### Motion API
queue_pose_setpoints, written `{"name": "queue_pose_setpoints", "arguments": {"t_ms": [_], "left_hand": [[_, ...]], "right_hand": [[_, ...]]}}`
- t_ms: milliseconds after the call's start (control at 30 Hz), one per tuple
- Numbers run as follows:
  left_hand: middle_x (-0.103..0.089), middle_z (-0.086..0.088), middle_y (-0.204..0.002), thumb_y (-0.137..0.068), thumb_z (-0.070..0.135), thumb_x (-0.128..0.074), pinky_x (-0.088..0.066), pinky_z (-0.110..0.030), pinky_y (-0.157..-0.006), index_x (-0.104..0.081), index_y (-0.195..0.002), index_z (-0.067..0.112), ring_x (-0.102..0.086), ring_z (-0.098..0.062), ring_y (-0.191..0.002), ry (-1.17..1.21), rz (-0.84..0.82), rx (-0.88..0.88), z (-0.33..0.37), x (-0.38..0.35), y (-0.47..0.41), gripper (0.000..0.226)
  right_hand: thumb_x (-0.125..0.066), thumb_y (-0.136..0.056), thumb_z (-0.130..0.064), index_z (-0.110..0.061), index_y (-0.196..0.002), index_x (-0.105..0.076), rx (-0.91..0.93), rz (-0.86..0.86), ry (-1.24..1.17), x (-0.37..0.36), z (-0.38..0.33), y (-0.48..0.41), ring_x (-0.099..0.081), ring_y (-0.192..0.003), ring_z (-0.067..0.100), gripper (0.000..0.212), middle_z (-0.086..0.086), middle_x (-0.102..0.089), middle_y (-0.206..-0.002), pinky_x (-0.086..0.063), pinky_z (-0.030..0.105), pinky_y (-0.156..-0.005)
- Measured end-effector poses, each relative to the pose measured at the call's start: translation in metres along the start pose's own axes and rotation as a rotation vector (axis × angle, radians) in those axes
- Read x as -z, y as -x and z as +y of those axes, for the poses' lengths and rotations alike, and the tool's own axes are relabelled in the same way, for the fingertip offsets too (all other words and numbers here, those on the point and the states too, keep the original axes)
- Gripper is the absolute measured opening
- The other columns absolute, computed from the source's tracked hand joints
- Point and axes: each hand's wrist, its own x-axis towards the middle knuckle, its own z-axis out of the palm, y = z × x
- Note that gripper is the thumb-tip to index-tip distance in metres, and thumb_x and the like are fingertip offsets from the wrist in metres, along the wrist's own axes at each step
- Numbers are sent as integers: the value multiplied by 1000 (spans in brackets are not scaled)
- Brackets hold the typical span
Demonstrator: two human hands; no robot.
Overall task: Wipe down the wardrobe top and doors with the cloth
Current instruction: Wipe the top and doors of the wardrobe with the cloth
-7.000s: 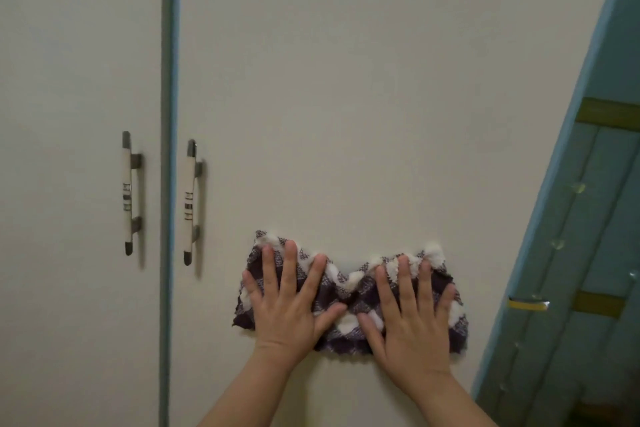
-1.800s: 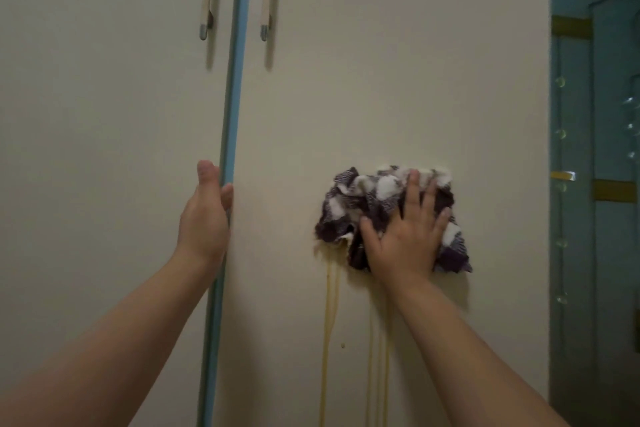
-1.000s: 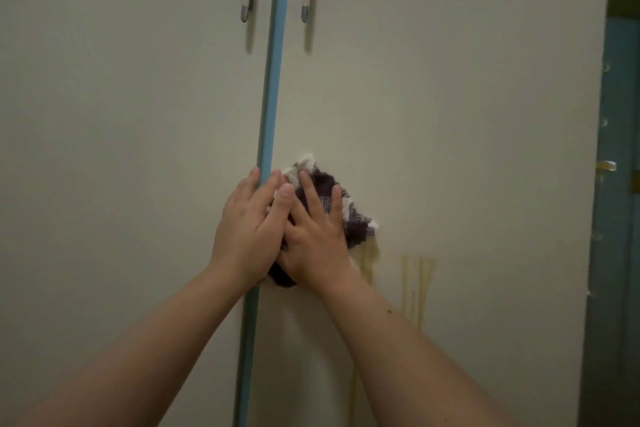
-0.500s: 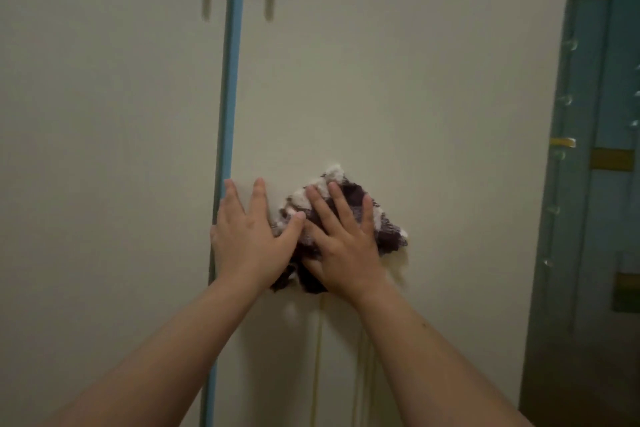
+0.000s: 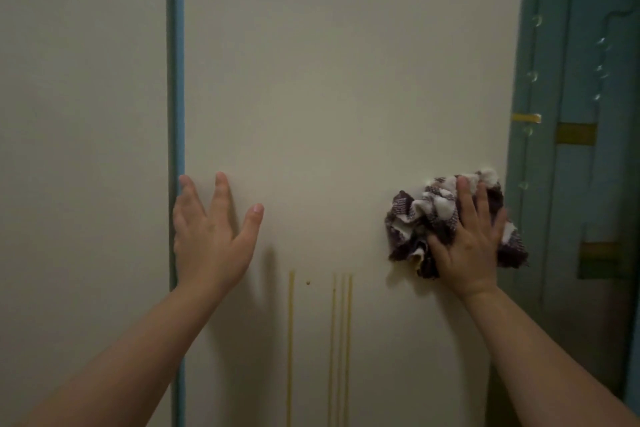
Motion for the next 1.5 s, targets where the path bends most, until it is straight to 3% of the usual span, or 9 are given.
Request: {"name": "queue_pose_setpoints", "arguments": {"t_ms": [67,200,333,467,667,833,1000,1200,1500], "left_hand": [[10,-13,-155,-89,55,-38,-6,-41,-114,-13,-147,29,3,-31,-141,17,-2,0,0,1,0,68],[11,-10,-156,-89,51,-39,-6,-40,-114,-14,-147,30,4,-31,-141,39,-17,2,1,4,1,66],[12,-6,-156,-91,49,-38,-2,-38,-114,-11,-147,31,5,-27,-143,97,-36,-4,-4,9,2,65],[11,-6,-156,-92,42,-41,-3,-31,-112,-7,-147,29,4,-21,-143,250,8,24,-13,12,3,66],[-2,-1,-157,-97,35,-34,1,-13,-103,-11,-147,25,0,-7,-142,354,30,-29,-35,16,12,56],[-23,5,-151,-91,41,-28,-10,-23,-112,-21,-145,18,-16,-4,-138,430,22,-101,-53,29,18,59],[-35,-1,-146,-86,43,-28,-20,-25,-111,-25,-143,18,-28,-10,-135,389,7,-137,-66,41,28,62],[-36,0,-146,-86,50,-28,-22,-31,-112,-32,-141,18,-28,-10,-136,327,-47,-147,-80,40,30,64],[-4,-2,-157,-84,59,-37,-12,-36,-115,-16,-146,28,-4,-17,-143,56,-194,-115,-76,13,60,72]], "right_hand": [[-35,-85,-59,-39,-142,-18,-109,11,-30,0,-2,16,-12,-141,30,62,5,-20,-151,-6,65,-107],[-19,-88,-69,-47,-144,9,-238,31,-105,0,-15,63,-3,-143,20,66,3,-17,-151,-8,62,-108],[-17,-87,-70,-50,-143,10,-262,4,-102,-7,-27,81,13,-142,8,65,0,-11,-153,0,60,-109],[-17,-89,-67,-38,-148,-6,-116,-90,30,-29,-52,96,10,-144,25,66,-4,11,-158,1,55,-111],[-41,-76,-58,-31,-140,-32,67,-64,125,-57,-120,89,7,-144,30,70,1,10,-158,-1,59,-108],[-38,-81,-61,-33,-144,-25,169,-38,114,-74,-187,70,4,-145,30,70,3,6,-158,-1,60,-109],[-41,-80,-60,-34,-145,-23,318,-28,59,-85,-244,47,4,-145,28,72,4,-20,-153,-3,60,-109],[-46,-81,-59,-36,-143,-30,400,-26,49,-91,-268,34,-14,-143,29,69,3,-22,-153,-2,58,-111],[-37,-86,-50,-27,-148,-16,412,-156,29,-90,-268,111,3,-145,22,70,-5,-23,-152,1,53,-112]]}}
